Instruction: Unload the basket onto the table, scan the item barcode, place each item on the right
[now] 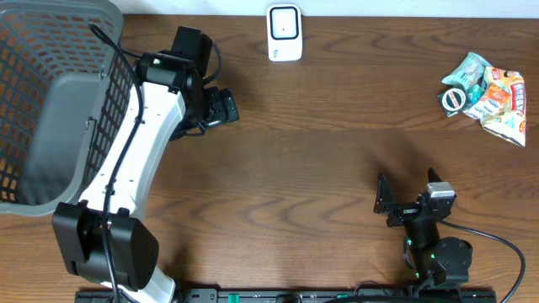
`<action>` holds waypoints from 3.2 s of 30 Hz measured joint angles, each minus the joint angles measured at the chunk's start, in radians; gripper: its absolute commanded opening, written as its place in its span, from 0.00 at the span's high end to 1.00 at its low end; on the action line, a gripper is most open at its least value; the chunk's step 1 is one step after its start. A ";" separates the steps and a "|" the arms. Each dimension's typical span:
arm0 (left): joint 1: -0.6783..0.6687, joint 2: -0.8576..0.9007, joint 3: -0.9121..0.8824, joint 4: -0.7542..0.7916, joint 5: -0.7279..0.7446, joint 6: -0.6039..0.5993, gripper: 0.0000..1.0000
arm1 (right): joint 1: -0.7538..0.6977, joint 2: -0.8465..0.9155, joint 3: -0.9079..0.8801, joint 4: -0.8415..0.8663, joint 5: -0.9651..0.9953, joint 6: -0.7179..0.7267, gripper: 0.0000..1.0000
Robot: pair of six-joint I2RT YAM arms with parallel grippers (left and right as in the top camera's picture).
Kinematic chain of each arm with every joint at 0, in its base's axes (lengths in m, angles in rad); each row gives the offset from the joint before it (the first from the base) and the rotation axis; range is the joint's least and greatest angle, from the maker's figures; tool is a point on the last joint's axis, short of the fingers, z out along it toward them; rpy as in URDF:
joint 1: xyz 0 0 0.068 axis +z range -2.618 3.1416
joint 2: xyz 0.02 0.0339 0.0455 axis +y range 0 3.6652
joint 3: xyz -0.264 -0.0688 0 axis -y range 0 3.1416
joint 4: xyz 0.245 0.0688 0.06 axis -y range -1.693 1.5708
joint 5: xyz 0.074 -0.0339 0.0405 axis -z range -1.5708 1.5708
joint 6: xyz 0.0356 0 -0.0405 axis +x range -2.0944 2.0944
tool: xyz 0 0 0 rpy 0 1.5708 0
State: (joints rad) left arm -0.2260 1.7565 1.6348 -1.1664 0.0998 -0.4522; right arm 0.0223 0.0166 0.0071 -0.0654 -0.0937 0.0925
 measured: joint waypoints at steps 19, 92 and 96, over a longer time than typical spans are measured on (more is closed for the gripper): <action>0.000 0.000 0.000 0.000 0.000 0.000 0.00 | -0.035 0.000 0.000 0.000 0.003 -0.010 0.01; 0.000 0.000 0.000 0.000 0.000 0.000 0.00 | -0.051 0.000 0.000 -0.001 0.018 -0.030 0.01; 0.000 0.000 0.000 0.000 0.000 0.000 0.00 | -0.051 0.000 0.000 -0.001 0.018 -0.030 0.01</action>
State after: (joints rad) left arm -0.2260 1.7565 1.6348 -1.1664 0.0998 -0.4526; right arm -0.0284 0.0166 0.0071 -0.0666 -0.0757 0.0628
